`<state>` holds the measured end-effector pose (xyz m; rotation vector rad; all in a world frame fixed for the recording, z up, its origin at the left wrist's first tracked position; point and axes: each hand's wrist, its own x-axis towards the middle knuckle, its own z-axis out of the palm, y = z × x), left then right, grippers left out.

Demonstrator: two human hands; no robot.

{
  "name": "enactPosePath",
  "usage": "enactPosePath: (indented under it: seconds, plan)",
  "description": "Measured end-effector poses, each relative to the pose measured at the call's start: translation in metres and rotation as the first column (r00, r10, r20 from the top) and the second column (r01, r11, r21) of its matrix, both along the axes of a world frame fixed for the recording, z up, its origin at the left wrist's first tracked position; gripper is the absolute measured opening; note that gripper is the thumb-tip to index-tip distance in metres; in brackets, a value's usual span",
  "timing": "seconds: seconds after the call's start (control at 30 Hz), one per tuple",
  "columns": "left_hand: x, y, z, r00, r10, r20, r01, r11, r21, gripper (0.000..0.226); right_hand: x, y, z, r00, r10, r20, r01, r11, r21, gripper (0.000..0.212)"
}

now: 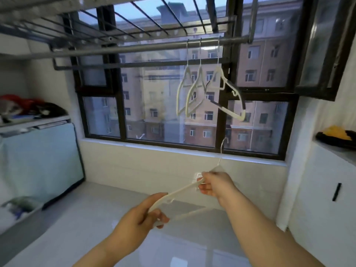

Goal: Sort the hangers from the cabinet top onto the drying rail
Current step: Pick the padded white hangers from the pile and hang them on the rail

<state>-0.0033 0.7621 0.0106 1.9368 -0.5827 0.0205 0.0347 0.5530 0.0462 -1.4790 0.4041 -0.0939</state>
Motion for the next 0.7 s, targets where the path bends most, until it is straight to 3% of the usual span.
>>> enactPosePath:
  seconds: [0.13,0.2,0.27,0.4,0.53,0.7]
  plan:
    - [0.005,0.070,0.003,0.999,0.012,-0.053,-0.014,0.999,-0.034,0.018,0.017,0.072,-0.001,0.998,0.062,0.002,-0.062,0.998,-0.016,0.023]
    - [0.006,0.097,0.008,0.994,0.007,-0.105,-0.015,0.997,-0.072,0.027,0.024,0.104,0.003,0.996,0.088,-0.006,-0.088,0.996,-0.021,0.010]
    - [0.013,0.121,0.011,0.993,0.058,-0.101,-0.068,0.992,-0.107,0.032,0.031,0.130,0.011,0.992,0.122,-0.014,-0.122,0.991,-0.047,0.016]
    - [0.043,0.148,0.019,0.988,0.152,-0.043,-0.156,0.979,-0.128,0.023,0.044,0.163,0.033,0.986,0.164,-0.010,-0.161,0.956,-0.246,0.017]
    - [0.087,0.151,0.034,0.985,0.175,-0.006,-0.175,0.977,-0.123,0.024,0.056,0.168,0.062,0.986,0.166,0.032,-0.125,0.842,-0.525,0.026]
    - [0.154,0.140,0.070,0.961,0.224,0.164,-0.215,0.974,-0.071,0.027,0.072,0.164,0.112,0.977,0.191,0.099,-0.052,0.656,-0.753,0.022]
